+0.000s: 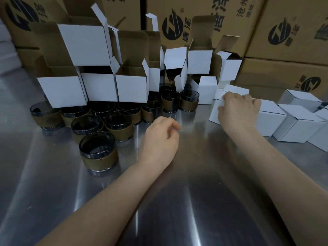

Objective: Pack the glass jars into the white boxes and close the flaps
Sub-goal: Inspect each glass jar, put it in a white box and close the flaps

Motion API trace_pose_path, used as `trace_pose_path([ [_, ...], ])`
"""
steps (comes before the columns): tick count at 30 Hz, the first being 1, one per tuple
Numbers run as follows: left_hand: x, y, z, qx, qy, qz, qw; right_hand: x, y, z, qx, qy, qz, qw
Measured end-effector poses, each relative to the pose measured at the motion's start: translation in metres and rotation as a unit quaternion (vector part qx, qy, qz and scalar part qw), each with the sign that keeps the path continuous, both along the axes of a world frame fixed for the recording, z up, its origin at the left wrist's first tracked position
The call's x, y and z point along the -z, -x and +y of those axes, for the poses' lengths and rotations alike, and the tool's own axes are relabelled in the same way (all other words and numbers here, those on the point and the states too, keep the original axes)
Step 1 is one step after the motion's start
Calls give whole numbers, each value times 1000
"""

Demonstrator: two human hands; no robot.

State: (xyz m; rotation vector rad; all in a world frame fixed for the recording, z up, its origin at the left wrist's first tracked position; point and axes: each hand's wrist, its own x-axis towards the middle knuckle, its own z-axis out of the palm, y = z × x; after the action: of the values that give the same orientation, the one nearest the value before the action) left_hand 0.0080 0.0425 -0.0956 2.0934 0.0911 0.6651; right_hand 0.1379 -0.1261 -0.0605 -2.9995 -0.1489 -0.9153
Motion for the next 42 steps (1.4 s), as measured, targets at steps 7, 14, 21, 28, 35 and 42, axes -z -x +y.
trace_pose_path([
  [7,-1,0,-1,-2,-2,14,1000,9,-2,-3,-16,-27,-16,999],
  [14,0,0,-1,-1,-1,12,1000,11,12,26,-233,-103,45,966],
  [21,0,0,0,-1,-11,8,1000,13,-1,53,-208,-178,141,951],
  [28,-1,0,1,-1,-15,11,1000,17,-10,56,-193,-239,140,941],
  [35,-2,0,1,-1,-17,12,1000,24,6,48,-234,-306,111,916],
  [42,-2,-1,3,-22,3,14,1000,23,30,50,-315,-375,95,867],
])
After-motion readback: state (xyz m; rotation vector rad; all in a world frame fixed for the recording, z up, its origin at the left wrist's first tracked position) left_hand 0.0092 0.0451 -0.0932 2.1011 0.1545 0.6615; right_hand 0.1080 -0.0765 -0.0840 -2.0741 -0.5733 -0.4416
